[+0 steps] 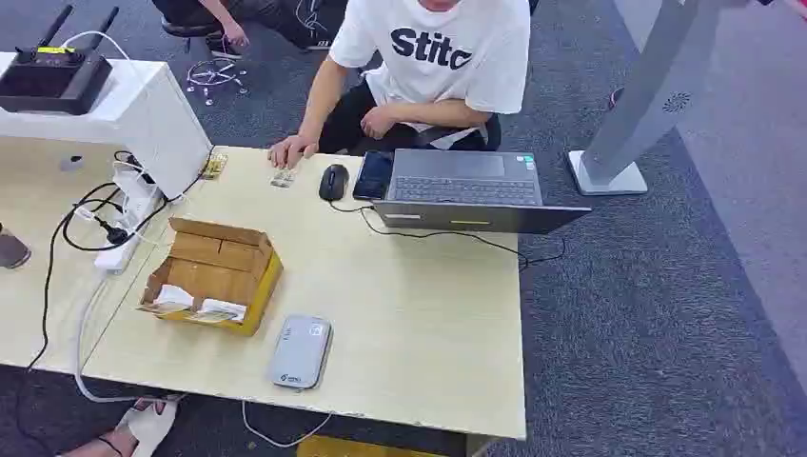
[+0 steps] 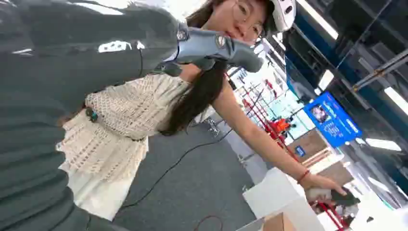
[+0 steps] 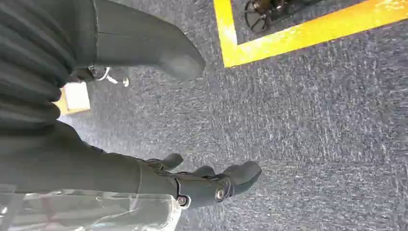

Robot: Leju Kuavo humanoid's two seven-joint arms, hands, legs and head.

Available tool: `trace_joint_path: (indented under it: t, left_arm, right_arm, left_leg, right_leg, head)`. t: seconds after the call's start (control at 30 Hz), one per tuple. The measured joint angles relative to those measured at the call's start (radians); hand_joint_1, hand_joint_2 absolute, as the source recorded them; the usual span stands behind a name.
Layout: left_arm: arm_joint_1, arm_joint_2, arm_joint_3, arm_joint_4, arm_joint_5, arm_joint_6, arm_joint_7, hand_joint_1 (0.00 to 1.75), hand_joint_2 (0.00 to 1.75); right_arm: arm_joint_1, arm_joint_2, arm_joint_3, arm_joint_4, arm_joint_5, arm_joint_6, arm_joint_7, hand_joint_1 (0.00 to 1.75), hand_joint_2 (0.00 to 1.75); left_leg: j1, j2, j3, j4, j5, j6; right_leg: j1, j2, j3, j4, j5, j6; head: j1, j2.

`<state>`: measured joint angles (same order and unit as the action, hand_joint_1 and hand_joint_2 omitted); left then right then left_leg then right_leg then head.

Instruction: Pass the card to the sensor for recognition and then transmit it.

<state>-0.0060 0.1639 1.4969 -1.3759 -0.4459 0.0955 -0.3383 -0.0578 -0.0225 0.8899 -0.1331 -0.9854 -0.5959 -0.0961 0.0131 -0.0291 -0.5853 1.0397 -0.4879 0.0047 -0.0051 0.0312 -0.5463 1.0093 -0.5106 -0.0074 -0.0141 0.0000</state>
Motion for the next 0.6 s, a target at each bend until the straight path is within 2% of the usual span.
trace_joint_path:
  t: [0.03,0.07,0.17,0.2,0.27,0.3,0.43,0.6]
  left_arm:
    - [-0.006,0.034,-0.008,-0.016,-0.003,-0.005,-0.008,0.00,1.75]
    - [-0.019,0.071,-0.066,-0.033,-0.009,-0.017,-0.017,0.00,1.75]
    - [-0.032,0.104,-0.181,-0.050,-0.009,-0.005,-0.016,0.00,1.75]
    - [-0.040,0.112,-0.228,-0.061,-0.008,0.016,0.002,0.00,1.75]
    - [-0.051,0.134,-0.414,-0.085,-0.010,0.124,0.069,0.00,1.75]
    - [-0.061,0.138,-0.519,-0.095,-0.028,0.142,0.085,0.00,1.75]
    - [-0.093,0.140,-0.790,-0.119,-0.154,0.148,0.133,0.00,1.75]
    - [-0.134,0.138,-1.010,-0.127,-0.241,0.141,0.163,0.00,1.75]
  right_arm:
    - [0.000,0.000,0.004,0.000,0.001,0.002,0.000,0.00,1.75]
    - [-0.001,0.000,0.017,0.000,0.001,0.011,0.005,0.00,1.75]
    - [-0.006,0.000,0.025,0.002,0.001,0.019,0.015,0.00,1.75]
    - [-0.009,-0.002,0.036,0.004,0.001,0.022,0.028,0.00,1.75]
    - [-0.013,-0.010,0.061,0.006,0.001,0.046,0.073,0.00,1.75]
    - [-0.013,-0.012,0.068,0.006,0.001,0.057,0.080,0.00,1.75]
    - [-0.013,-0.028,0.091,0.009,-0.004,0.095,0.082,0.00,1.75]
    - [-0.005,-0.058,0.109,0.015,-0.005,0.142,0.073,0.00,1.75]
  left_leg:
    - [-0.002,0.002,0.003,0.000,0.000,-0.001]
    - [0.002,0.000,0.002,0.001,0.000,-0.001]
    - [0.000,0.001,0.003,0.001,0.001,-0.001]
    - [0.002,0.002,0.003,0.001,0.001,-0.001]
    - [0.000,-0.002,0.002,0.001,0.002,-0.001]
    - [-0.001,-0.004,0.002,0.001,0.003,0.000]
    - [-0.001,-0.003,0.001,0.001,0.005,0.000]
    - [-0.002,-0.001,0.000,0.002,0.005,0.000]
  right_leg:
    - [-0.001,0.002,-0.003,0.001,0.000,0.000]
    - [0.001,0.001,-0.002,-0.001,0.000,0.000]
    - [0.000,0.001,-0.005,-0.001,0.001,-0.001]
    - [0.001,0.002,-0.004,-0.001,0.001,-0.001]
    - [0.001,-0.002,-0.002,-0.001,0.002,-0.001]
    - [0.001,-0.004,-0.001,0.000,0.002,-0.001]
    - [0.000,-0.002,-0.001,0.000,0.006,0.000]
    - [-0.001,-0.001,-0.002,-0.001,0.006,0.000]
  head:
    - [0.000,0.000]
    - [0.002,0.000]
    - [0.000,0.000]
    - [-0.003,0.000]
    - [0.001,0.000]
    - [0.000,0.000]
    - [0.001,0.000]
    - [0.001,0.000]
